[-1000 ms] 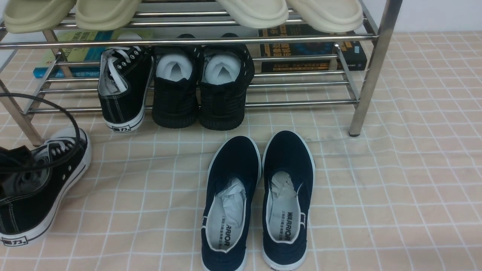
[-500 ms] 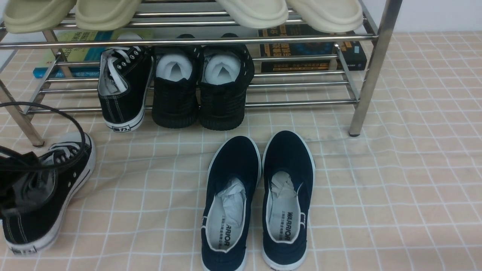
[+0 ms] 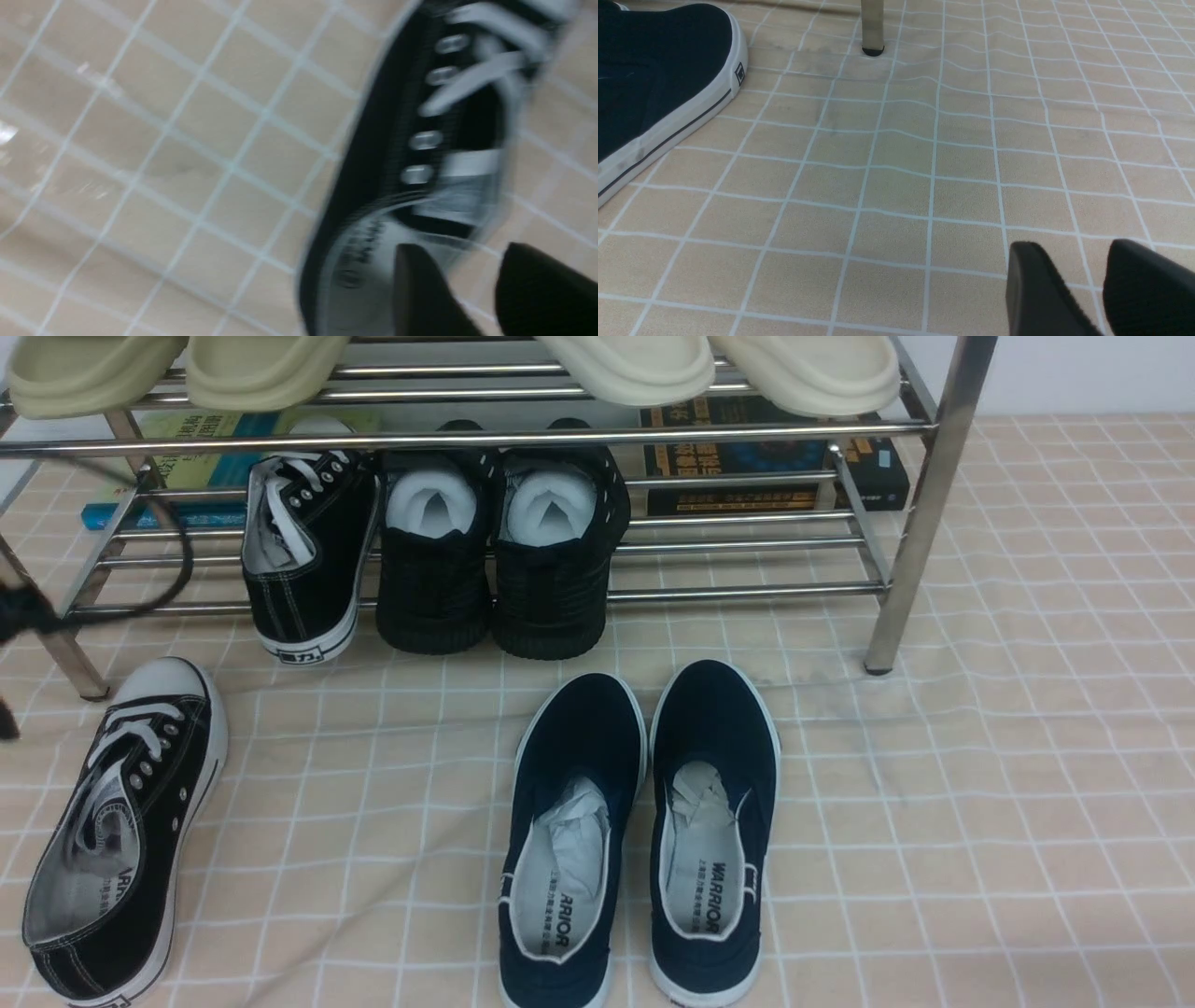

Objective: Take the shoes off the shelf from the light coffee tablecloth by hand.
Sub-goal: 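Grasp the leftmost shoe on the bottom shelf of the shoe rack with the left gripper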

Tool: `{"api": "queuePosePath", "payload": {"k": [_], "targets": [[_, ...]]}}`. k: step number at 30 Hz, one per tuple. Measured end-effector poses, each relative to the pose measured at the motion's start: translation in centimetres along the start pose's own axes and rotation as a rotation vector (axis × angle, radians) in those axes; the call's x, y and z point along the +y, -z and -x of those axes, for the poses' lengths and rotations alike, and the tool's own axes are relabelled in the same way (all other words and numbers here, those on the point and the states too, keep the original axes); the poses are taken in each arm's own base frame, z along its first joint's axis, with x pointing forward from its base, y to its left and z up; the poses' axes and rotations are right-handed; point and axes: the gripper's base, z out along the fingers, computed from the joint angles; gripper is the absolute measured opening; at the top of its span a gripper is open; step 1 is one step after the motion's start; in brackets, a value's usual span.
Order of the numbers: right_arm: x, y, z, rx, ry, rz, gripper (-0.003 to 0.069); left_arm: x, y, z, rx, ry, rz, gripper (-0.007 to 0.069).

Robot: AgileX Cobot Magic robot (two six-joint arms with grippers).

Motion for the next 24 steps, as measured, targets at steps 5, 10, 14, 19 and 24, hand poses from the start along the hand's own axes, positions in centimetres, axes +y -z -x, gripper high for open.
{"api": "queuePosePath", "payload": {"k": [5,10,14,19,24], "targets": [[0.0,0.0,0.0,0.000,0.000,0.000,0.0240,-3.1,0.5,2.4,0.050,-0.114,-0.122,0.0011],[0.0,0.0,0.0,0.000,0.000,0.000,0.0240,-6.6,-2.2,3.1,0.093,-0.208,-0.076,0.0001],[0.0,0.0,0.0,0.000,0.000,0.000,0.0240,-9.5,-4.2,4.0,0.053,-0.185,-0.017,0.0031],[0.0,0.0,0.0,0.000,0.000,0.000,0.0240,-10.9,-4.4,6.3,-0.016,-0.132,-0.046,0.0137],[0.0,0.0,0.0,0.000,0.000,0.000,0.0240,-12.1,-5.3,7.2,-0.055,-0.098,-0.127,0.0282]]}}
